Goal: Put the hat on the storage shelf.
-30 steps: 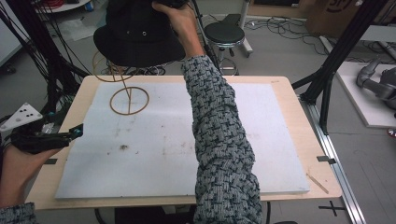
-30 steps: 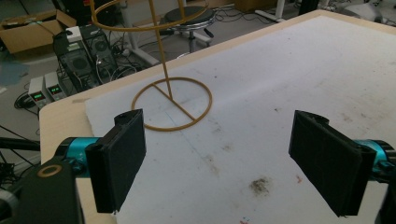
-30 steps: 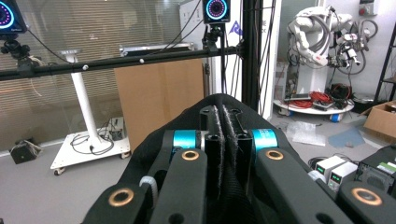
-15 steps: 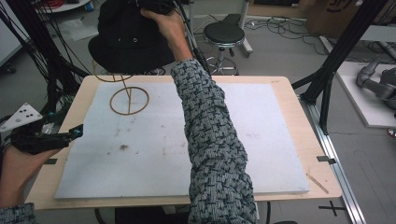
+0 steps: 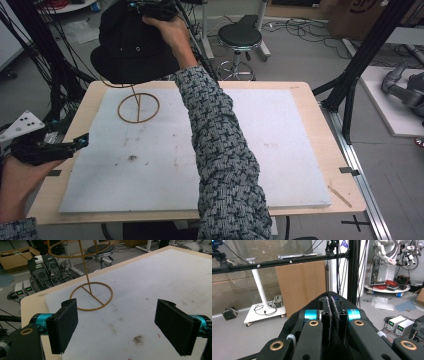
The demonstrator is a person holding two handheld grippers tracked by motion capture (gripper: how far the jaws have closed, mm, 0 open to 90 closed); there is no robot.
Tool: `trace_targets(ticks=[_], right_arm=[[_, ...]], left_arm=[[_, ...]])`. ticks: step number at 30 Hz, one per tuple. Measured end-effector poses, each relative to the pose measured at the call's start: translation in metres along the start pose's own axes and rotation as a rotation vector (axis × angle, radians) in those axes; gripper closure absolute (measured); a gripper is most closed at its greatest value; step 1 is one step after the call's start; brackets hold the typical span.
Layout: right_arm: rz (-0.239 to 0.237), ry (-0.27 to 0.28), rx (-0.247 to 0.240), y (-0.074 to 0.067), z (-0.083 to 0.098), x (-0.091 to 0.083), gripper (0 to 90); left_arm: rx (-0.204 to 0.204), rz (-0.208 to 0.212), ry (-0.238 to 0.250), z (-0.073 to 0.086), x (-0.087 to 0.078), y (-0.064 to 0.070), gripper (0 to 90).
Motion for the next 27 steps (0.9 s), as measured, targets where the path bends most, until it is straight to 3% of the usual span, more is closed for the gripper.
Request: trace_targets(ticks=[27], right_arm=[[-0.012,-0.036,0.019,-0.003,0.022,0.023,88.1]], left_arm=[[0.002,-0.001,0.001,0.0,-0.002,-0.001,19.5]])
Point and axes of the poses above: each handheld gripper's, and its own axes: x roughly forward along the jaws, z roughly out of its underside, y roughly to its right, the point moved 6 cm from there along x, roughly forward along the jaws, and after that the axes turned 14 degrees about -x, right-handed, at the moved point
